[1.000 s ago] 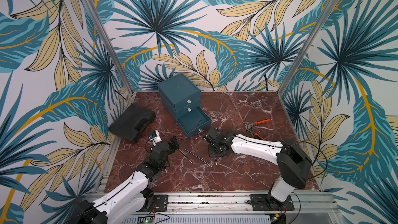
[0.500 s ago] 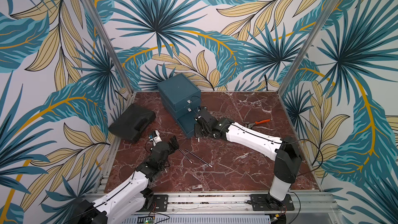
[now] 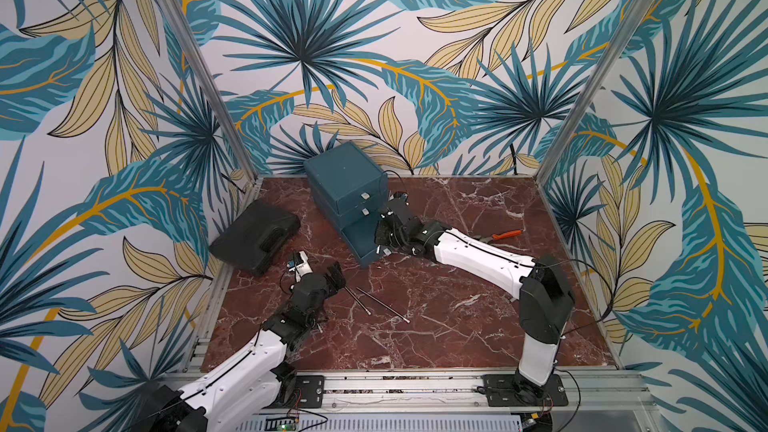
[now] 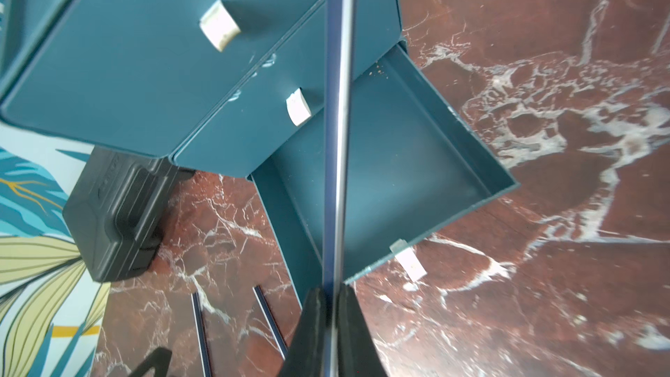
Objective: Please place the pencils in the drawer according to their color
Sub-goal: Place the pencil in the drawer.
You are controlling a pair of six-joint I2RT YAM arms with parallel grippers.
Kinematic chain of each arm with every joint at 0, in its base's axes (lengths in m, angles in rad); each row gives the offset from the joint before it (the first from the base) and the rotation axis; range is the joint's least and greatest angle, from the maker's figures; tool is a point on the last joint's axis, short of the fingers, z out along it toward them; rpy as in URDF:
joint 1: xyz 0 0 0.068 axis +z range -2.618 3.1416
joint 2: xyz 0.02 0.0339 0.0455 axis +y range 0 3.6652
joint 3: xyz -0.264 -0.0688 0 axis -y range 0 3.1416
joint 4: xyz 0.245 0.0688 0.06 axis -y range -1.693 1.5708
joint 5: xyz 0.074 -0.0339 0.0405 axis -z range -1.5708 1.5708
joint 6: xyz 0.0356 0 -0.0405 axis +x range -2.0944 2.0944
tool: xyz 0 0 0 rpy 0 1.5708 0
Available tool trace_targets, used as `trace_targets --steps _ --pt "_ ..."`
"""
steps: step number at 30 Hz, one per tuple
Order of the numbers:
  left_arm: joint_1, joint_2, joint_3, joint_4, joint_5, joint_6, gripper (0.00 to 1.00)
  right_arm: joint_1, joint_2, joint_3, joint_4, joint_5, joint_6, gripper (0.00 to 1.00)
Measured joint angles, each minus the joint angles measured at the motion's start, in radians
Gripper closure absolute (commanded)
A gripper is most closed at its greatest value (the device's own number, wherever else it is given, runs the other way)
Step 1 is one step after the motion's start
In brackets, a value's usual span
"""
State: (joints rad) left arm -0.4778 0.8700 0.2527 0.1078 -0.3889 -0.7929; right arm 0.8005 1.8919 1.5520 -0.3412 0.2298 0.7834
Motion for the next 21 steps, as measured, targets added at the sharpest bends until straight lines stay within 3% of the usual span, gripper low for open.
trace_targets --steps 21 --pt "0.0 0.0 0.0 0.0 -0.001 0.001 0.0 -0.047 0.183 0.091 0.094 -0.15 0.1 1.0"
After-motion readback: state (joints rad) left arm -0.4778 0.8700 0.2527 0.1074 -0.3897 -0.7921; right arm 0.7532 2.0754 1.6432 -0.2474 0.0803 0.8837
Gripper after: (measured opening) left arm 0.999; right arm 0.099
